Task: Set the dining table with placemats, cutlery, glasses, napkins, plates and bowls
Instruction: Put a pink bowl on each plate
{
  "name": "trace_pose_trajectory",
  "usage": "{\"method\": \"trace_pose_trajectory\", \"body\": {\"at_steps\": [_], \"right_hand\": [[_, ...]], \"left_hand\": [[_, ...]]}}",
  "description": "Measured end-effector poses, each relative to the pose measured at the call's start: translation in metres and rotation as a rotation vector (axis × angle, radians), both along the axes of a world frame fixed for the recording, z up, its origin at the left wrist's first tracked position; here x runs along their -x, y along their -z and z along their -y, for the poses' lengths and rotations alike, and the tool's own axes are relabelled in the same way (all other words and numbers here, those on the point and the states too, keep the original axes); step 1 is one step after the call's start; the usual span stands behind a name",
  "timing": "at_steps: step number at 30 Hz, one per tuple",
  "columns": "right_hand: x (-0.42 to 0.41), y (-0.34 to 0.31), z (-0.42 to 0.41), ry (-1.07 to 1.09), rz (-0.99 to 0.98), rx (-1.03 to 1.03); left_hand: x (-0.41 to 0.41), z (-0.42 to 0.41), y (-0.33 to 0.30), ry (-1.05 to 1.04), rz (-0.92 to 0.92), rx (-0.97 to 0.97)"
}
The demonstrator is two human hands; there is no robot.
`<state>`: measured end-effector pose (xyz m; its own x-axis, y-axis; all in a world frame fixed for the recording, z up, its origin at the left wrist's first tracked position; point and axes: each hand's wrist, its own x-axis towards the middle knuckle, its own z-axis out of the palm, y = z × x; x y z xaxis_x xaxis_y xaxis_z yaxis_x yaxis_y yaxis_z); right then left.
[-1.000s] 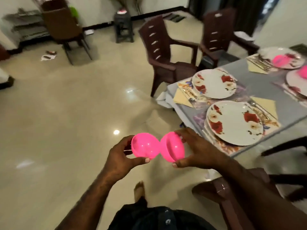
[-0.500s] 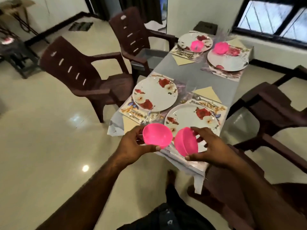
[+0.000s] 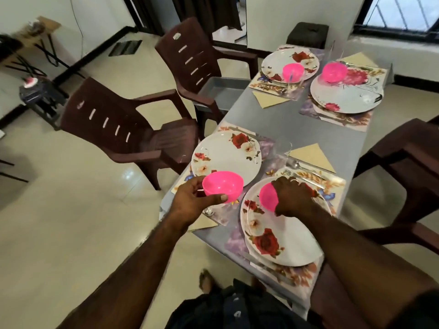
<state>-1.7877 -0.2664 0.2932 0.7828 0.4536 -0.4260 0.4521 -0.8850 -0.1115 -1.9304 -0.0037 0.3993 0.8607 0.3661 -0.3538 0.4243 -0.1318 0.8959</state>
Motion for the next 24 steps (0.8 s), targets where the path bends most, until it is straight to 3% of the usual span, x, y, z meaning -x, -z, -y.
{"method": "trace_pose_trajectory", "body": {"at_steps": [12, 16, 24], "right_hand": [[-0.019, 0.019, -0.023, -0.181, 0.047, 0.021], [-0.032, 0.018, -0.001, -0.142, -0.011, 0.06], [-0.036, 0.015, 0.015, -0.2, -0.051, -0.065]], "left_hand": [[-0.023, -0.023, 0.004, -0.049, 0.017, 0.052], [-0.033, -0.023, 0.002, -0.033, 0.013, 0.049], [-0.034, -0.02, -0.005, -0.024, 0.006, 0.036]]}}
